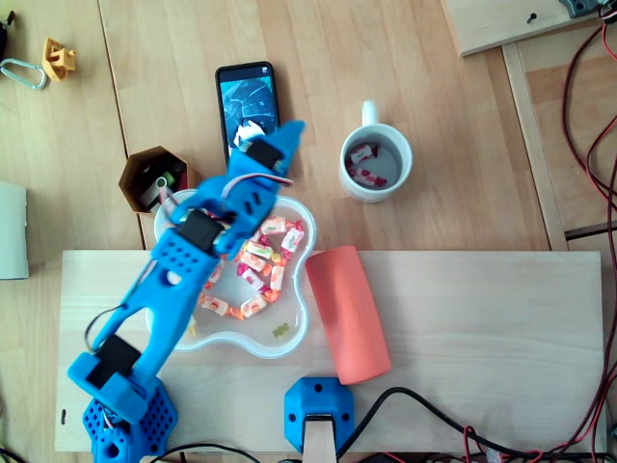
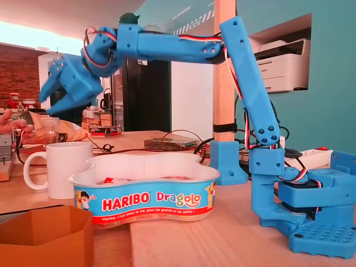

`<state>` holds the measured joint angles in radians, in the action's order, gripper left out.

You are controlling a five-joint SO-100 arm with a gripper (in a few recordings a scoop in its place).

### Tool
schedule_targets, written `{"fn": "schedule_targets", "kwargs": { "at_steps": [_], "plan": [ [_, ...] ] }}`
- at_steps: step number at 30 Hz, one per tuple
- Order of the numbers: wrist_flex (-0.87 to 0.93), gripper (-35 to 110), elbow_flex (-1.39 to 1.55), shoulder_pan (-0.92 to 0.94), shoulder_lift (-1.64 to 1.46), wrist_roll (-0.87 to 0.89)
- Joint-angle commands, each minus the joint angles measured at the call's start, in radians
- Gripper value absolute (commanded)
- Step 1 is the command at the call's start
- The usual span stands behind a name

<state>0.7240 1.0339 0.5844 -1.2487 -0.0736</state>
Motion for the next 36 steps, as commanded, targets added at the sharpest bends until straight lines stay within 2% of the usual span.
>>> {"fn": "schedule_targets", "kwargs": {
  "at_steps": [1,6,18,23,27,32,36],
  "plan": [
    [0.012,12,-0.038,-0.017,-0.152,-0.009],
    [0.043,12,-0.037,-0.043,-0.265,-0.015],
    [0.333,12,-0.038,-0.107,-0.649,-0.003],
    [0.597,13,0.011,-0.219,-0.874,0.0],
    [0.781,13,0.163,-0.322,-1.117,0.008],
    [0.739,13,0.525,-0.414,-1.417,0.071],
    [0.552,12,0.881,-0.434,-1.68,0.083]
  ]
}}
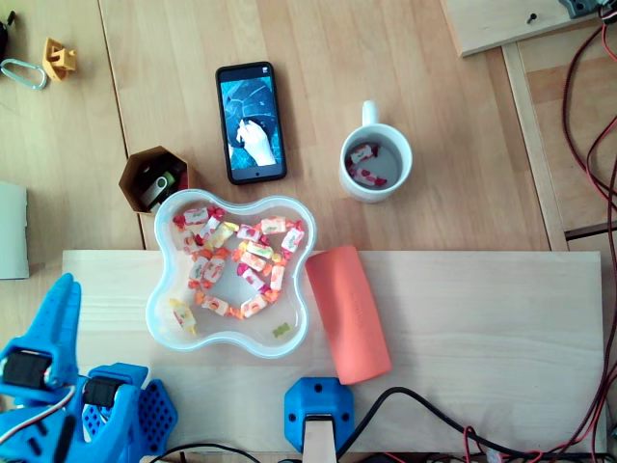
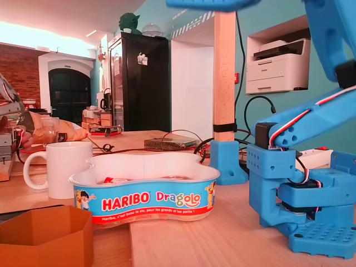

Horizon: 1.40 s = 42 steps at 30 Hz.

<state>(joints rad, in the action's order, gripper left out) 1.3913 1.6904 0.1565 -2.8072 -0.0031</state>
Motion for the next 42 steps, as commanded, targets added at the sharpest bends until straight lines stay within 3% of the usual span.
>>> {"fn": "schedule_targets", "kwargs": {
  "at_steps": [1,6,18,42],
  "plan": [
    [-0.175,12,0.321,-0.008,-0.19,0.012],
    [-0.462,12,0.79,-0.008,-0.523,0.026],
    [-1.167,12,1.451,-0.041,-0.505,0.028],
    [-1.213,12,1.454,-0.095,-0.483,0.014]
  ]
}}
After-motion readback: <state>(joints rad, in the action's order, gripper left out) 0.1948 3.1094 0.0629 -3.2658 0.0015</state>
